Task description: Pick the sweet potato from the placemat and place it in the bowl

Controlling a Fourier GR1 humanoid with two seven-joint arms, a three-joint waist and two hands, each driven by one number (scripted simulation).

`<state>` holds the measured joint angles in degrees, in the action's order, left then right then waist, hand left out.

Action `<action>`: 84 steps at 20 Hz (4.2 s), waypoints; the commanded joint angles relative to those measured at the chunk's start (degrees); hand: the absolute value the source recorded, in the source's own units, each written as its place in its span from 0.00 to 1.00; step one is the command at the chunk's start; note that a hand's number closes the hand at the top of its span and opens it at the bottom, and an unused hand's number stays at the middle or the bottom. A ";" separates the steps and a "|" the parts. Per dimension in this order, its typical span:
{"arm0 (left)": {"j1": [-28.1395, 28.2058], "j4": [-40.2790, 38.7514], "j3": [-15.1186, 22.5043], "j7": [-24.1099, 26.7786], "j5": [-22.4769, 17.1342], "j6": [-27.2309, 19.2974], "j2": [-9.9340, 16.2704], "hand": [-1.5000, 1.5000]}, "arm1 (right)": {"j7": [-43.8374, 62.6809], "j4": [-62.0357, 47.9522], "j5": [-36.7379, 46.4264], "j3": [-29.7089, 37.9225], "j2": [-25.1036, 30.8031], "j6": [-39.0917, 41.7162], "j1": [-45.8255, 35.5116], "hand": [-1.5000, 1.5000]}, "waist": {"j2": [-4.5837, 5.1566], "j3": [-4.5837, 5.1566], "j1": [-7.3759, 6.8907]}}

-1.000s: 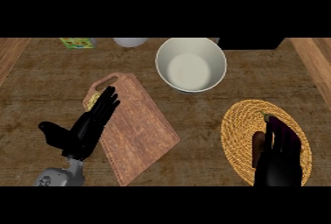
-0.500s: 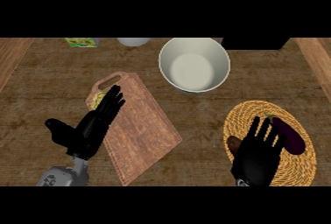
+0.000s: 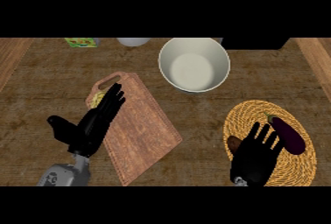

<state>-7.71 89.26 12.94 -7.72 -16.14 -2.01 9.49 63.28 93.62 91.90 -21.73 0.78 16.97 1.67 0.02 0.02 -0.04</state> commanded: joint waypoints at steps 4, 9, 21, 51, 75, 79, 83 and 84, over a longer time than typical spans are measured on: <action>-1.29 -3.64 -0.79 0.96 0.24 1.12 -2.26 0.50 | 4.46 -2.82 1.34 4.33 -0.75 3.35 -2.69 0.00 | 0.03 0.00 0.18; 0.66 1.04 -2.70 -1.41 -0.45 2.04 -0.57 0.50 | 4.57 -7.76 1.70 4.33 -0.76 -2.53 -1.01 0.00 | -0.02 -0.03 -0.06; 0.36 -2.81 -3.26 1.71 1.92 4.28 -2.83 0.50 | -0.02 -10.83 4.14 9.40 0.09 -7.17 -0.26 0.00 | -0.01 -0.01 0.14; -2.11 -2.44 -5.61 -1.89 4.02 5.82 -4.79 0.50 | -16.12 -16.18 2.28 -0.06 -0.67 -8.76 -5.83 1.00 | 0.19 -0.01 -0.58; -0.87 -1.16 -5.21 -1.58 5.61 5.42 -5.84 0.50 | 2.91 12.33 -34.28 -22.28 -0.76 5.57 -44.94 1.00 | -0.17 0.03 -0.29; -1.21 -2.94 -7.03 -0.71 4.34 7.36 -4.64 0.50 | 3.99 8.05 -37.01 -18.46 -0.75 1.72 -51.01 1.00 | -0.08 0.04 -0.55; 2.26 -1.38 -5.25 1.06 5.40 7.48 -5.65 0.50 | -1.38 2.36 -37.38 -11.03 -0.75 -0.17 -55.28 1.00 | -0.03 0.03 -0.60; -0.70 -3.31 -5.88 0.17 5.69 6.12 -6.60 0.50 | 0.75 5.73 -35.57 -13.37 -0.76 -0.54 -52.86 1.00 | -0.08 0.01 -0.13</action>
<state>-6.70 87.90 7.43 -7.76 -10.88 4.86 3.97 59.06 100.01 55.71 -37.03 0.50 16.93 -49.43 -0.09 0.05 -0.58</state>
